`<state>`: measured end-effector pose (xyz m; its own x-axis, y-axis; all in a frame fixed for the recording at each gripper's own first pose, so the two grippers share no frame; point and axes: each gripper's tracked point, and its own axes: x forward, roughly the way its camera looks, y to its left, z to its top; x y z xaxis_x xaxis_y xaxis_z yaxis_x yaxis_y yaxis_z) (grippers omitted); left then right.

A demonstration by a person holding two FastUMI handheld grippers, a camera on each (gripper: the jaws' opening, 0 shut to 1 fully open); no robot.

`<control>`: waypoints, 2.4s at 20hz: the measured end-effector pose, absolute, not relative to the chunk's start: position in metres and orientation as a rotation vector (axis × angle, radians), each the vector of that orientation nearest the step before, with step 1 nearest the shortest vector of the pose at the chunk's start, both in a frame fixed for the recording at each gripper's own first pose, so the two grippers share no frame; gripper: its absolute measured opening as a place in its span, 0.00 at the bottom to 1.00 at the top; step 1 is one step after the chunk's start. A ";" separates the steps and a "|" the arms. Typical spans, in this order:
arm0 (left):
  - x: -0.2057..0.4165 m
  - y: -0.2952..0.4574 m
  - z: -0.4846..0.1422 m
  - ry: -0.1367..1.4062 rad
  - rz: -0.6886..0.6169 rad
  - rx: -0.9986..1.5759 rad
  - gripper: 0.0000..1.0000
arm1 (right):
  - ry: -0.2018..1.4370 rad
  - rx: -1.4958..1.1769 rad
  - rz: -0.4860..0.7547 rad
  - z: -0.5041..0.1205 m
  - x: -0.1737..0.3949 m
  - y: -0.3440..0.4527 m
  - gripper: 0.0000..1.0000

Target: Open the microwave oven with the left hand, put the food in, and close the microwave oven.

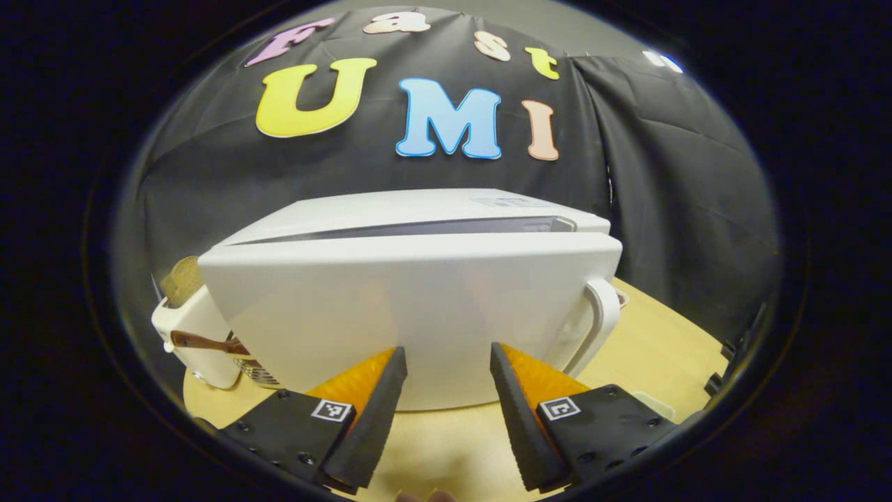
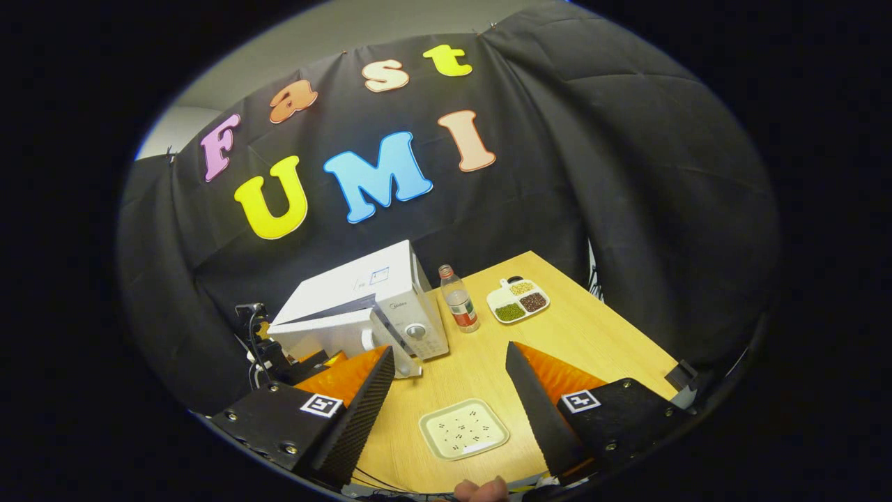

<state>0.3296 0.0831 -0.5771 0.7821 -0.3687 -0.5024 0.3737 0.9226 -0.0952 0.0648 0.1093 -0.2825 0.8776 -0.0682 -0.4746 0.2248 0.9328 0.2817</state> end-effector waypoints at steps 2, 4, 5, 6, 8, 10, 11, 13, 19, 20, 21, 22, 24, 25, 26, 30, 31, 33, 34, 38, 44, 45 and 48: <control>0.344 0.077 -0.575 0.537 -0.398 0.017 0.83 | 0.486 0.351 -0.167 -0.286 0.065 0.106 0.98; 0.344 0.067 -0.581 0.564 -0.414 -0.032 0.82 | 0.482 0.356 -0.183 -0.285 0.065 0.101 0.98; 0.344 0.063 -0.585 0.577 -0.426 -0.033 0.83 | 0.483 0.354 -0.188 -0.285 0.066 0.099 0.98; 0.344 0.058 -0.589 0.594 -0.443 -0.031 0.83 | 0.484 0.352 -0.189 -0.285 0.067 0.098 0.98; 0.349 0.046 -0.588 0.585 -0.479 -0.026 0.79 | 0.489 0.343 -0.188 -0.286 0.068 0.096 0.98; 0.357 0.036 -0.579 0.581 -0.522 -0.062 0.74 | 0.485 0.345 -0.184 -0.281 0.067 0.095 0.98; 0.357 0.030 -0.578 0.591 -0.534 -0.079 0.70 | 0.484 0.342 -0.178 -0.279 0.066 0.096 0.98; 0.353 0.028 -0.570 0.587 -0.515 -0.032 0.72 | 0.474 0.326 -0.171 -0.275 0.064 0.096 0.98; 0.272 0.024 -0.507 0.556 -0.523 -0.056 0.82 | 0.410 0.256 -0.130 -0.240 0.072 0.080 0.98; 0.257 0.029 -0.485 0.536 -0.513 -0.067 0.82 | 0.393 0.240 -0.117 -0.232 0.074 0.078 0.98; 0.241 0.033 -0.462 0.518 -0.501 -0.069 0.86 | 0.381 0.221 -0.104 -0.221 0.076 0.076 0.98; 0.228 0.038 -0.436 0.492 -0.487 -0.068 0.86 | 0.368 0.206 -0.090 -0.212 0.079 0.074 0.98; 0.206 0.051 -0.380 0.430 -0.448 -0.081 0.81 | 0.316 0.174 -0.057 -0.184 0.082 0.070 0.98; 0.198 0.057 -0.349 0.396 -0.418 -0.098 0.86 | 0.282 0.163 -0.053 -0.169 0.085 0.066 0.98; 0.190 0.062 -0.322 0.371 -0.393 -0.119 0.86 | 0.253 0.154 -0.040 -0.154 0.086 0.065 0.98; 0.159 0.070 -0.180 0.203 -0.300 -0.168 0.83 | 0.134 0.105 0.039 -0.090 0.087 0.068 0.98; 0.150 0.069 -0.151 0.172 -0.277 -0.164 0.86 | 0.113 0.088 0.041 -0.078 0.088 0.063 0.98; 0.134 0.063 -0.105 0.127 -0.227 -0.174 0.81 | 0.111 0.091 0.077 -0.070 0.086 0.063 0.98; 0.124 0.059 -0.087 0.110 -0.206 -0.186 0.87 | 0.115 0.103 0.109 -0.066 0.085 0.067 0.98; 0.079 0.059 -0.053 0.075 -0.089 -0.125 0.94 | 0.083 0.078 0.148 -0.057 0.080 0.059 0.98; 0.053 0.052 -0.027 0.058 -0.084 -0.073 0.93 | 0.030 0.024 0.128 -0.033 0.060 0.062 0.97; 0.052 0.050 -0.023 0.050 -0.097 -0.086 0.93 | 0.025 0.021 0.142 -0.029 0.058 0.071 0.98; 0.051 0.058 -0.020 0.041 -0.107 -0.111 0.94 | 0.006 0.003 0.138 -0.019 0.055 0.081 0.98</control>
<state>0.0511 0.0583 -0.0195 0.9935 -0.1086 -0.0350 0.1041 0.9882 -0.1127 0.0548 0.0810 -0.0187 0.9904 0.1378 -0.0054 -0.1378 0.9905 0.0033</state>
